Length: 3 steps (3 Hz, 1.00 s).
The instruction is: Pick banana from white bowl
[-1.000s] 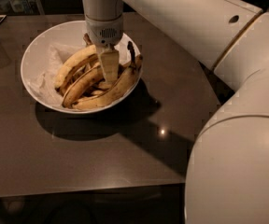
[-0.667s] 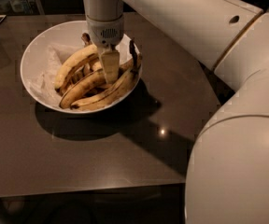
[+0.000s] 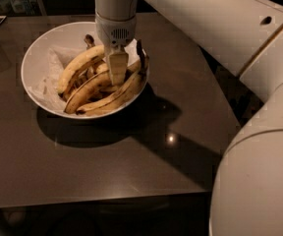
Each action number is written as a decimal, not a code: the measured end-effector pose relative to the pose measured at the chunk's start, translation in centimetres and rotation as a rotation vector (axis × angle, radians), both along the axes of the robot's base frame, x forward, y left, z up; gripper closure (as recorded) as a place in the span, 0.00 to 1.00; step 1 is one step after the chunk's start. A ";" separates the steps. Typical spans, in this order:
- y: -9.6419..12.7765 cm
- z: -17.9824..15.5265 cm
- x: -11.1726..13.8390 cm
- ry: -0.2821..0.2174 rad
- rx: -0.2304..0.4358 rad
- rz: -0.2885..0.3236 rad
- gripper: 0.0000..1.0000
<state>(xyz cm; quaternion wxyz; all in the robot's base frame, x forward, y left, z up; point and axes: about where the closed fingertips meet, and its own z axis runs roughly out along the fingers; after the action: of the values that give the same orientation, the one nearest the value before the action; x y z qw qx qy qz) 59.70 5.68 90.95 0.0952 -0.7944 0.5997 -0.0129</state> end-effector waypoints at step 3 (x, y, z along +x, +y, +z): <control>-2.2 3.9 -1.4 -0.031 0.236 0.041 1.00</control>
Offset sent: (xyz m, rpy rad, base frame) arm -0.0194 -0.0302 0.0446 0.2620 -0.0249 0.0402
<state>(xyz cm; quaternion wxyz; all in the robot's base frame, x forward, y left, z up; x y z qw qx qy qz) 58.33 3.50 94.84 0.1978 -0.7894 0.5792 0.0475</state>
